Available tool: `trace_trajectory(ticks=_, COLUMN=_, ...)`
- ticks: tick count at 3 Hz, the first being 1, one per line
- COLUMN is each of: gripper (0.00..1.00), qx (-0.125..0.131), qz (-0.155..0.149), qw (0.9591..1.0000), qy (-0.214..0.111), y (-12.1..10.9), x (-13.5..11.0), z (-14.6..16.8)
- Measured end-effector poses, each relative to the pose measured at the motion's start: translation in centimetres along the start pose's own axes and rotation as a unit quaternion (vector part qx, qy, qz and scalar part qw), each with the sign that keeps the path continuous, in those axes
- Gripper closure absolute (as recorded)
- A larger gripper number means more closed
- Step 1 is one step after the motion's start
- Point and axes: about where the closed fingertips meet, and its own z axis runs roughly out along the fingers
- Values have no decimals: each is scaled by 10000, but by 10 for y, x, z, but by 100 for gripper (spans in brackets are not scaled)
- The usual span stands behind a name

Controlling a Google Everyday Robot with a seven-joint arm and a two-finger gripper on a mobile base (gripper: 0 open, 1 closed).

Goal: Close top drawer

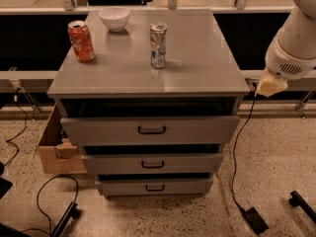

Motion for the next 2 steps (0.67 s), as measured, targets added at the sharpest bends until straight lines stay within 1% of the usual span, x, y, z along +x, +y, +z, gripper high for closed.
trace_trajectory(ticks=1, gripper=12, qx=-4, qz=-2, qw=10000, qy=3, y=0, x=0, z=1)
trace_trajectory(ticks=2, gripper=0, qx=-8, qz=-4, qw=10000, qy=6, y=1, x=0, z=1)
